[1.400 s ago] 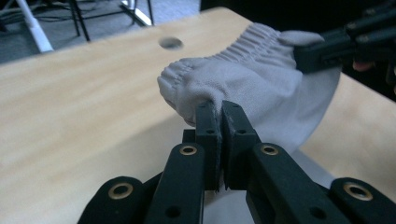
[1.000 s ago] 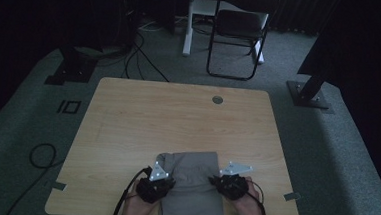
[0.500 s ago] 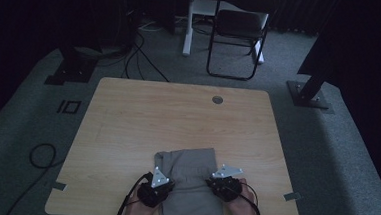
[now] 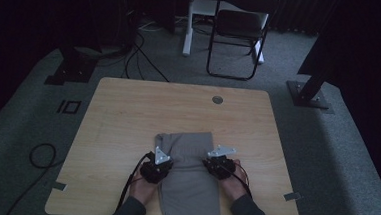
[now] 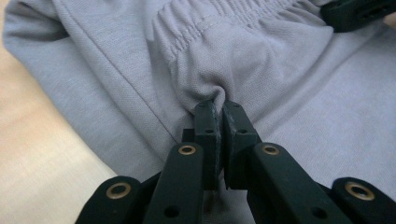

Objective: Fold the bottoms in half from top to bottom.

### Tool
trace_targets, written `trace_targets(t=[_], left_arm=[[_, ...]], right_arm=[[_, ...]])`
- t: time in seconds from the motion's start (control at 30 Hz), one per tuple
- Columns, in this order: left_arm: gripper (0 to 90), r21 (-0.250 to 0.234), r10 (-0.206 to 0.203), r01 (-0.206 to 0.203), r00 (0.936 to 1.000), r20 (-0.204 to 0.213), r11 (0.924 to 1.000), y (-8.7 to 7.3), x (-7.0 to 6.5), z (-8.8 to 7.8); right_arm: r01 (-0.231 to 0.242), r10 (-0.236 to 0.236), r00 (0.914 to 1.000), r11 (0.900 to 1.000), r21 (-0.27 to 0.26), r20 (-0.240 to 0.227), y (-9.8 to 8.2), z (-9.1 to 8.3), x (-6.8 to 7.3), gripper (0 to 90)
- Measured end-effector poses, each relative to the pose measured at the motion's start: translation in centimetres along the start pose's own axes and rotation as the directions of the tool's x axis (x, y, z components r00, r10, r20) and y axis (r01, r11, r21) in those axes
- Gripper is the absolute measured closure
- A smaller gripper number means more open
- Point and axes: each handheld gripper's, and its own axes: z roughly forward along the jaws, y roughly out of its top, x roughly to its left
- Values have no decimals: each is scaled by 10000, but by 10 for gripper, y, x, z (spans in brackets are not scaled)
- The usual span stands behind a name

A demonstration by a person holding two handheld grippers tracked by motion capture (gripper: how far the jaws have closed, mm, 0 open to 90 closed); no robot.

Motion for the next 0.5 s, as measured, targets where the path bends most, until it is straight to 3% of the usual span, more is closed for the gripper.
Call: trace_targets(t=[0.3, 0.5], left_arm=[[861, 243, 97, -74, 9956, -937, 9997, 41, 36, 38], [861, 285, -331, 370, 9914, -1270, 9989, 62, 56, 58]], right_arm=[[-492, 491, 9977, 9988, 29, 458, 41, 38, -35, 862], [-838, 828, 9937, 9964, 97, 750, 63, 58, -53, 859]])
